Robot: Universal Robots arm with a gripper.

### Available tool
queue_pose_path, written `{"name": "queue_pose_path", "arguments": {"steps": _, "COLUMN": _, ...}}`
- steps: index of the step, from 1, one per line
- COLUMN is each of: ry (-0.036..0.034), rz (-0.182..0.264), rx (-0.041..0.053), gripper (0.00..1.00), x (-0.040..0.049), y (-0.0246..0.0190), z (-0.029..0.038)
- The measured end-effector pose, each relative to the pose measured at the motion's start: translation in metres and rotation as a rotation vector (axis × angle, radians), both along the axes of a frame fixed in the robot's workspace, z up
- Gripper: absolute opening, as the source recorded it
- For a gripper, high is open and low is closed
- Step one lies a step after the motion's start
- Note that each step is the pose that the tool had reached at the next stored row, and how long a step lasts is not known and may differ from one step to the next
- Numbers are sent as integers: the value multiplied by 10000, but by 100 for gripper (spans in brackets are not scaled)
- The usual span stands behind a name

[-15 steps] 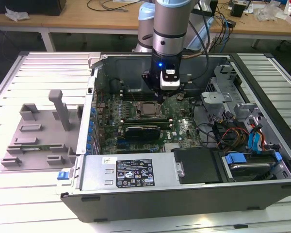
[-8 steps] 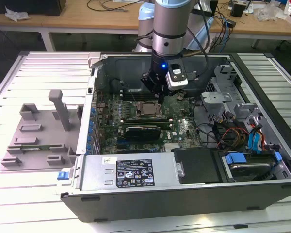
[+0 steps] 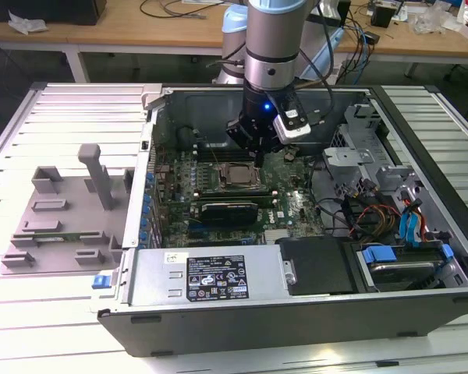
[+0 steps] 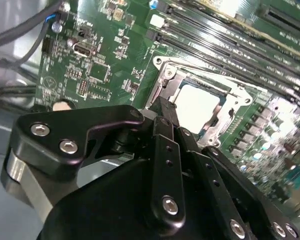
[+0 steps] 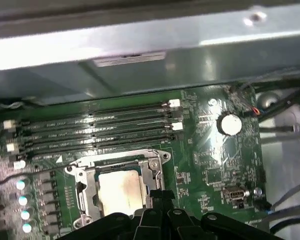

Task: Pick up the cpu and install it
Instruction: 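Close the cpu cover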

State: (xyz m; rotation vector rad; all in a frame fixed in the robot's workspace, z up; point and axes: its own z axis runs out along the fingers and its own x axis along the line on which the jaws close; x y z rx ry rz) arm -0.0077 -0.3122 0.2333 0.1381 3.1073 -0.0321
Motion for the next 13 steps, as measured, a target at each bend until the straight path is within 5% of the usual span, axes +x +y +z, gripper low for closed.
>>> {"name": "queue_pose_path", "arguments": {"steps": 4, "ry": 1, "rz": 1266, "rx": -2, "gripper": 11, "x": -26, "y": -1, "z": -12}}
{"name": "queue_pose_path", "arguments": {"steps": 13, "ry": 0, "rz": 1864, "rx": 0, "gripper": 11, "x": -322, "y": -11, "z": -73}}
